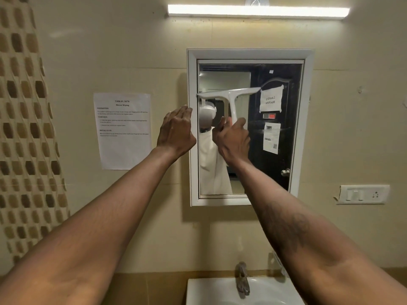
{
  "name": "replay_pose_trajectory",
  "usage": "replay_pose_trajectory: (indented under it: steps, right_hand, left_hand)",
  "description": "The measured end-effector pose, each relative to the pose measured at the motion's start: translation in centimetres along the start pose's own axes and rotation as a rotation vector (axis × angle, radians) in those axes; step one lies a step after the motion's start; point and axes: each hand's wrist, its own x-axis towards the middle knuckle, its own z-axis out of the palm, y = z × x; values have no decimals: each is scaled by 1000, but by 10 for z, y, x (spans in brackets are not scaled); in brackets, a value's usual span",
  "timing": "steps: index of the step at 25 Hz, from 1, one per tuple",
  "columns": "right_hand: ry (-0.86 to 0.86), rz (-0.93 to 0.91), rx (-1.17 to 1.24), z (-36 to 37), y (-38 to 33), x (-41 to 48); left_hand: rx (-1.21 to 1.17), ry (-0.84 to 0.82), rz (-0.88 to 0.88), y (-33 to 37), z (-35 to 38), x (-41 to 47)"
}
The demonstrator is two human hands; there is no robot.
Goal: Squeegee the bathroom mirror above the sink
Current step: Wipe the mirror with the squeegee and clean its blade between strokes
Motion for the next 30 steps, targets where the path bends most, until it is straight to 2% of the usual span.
replay_pose_trajectory:
  steps: [9, 14, 17, 20, 26, 30]
  right_hand:
    - [-77, 42, -17, -14, 36, -65]
    - [8, -51, -33, -25, 0, -21]
    - [59, -15, 58, -27, -21, 10]
    - [93, -2, -12, -18, -24, 20]
    - [25, -37, -79, -12, 7, -5]
    - [-57, 36, -113, -11, 21, -38]
  left_hand:
    - [-1, -7, 4, 8, -6, -15]
    - [-3, 37, -1, 6, -15, -12]
    - [0, 41, -17, 4, -17, -11]
    - [-4, 34, -12, 2, -16, -11]
    - [4, 17, -25, -5, -8, -15]
    - [-3, -3, -19, -4, -6, -22]
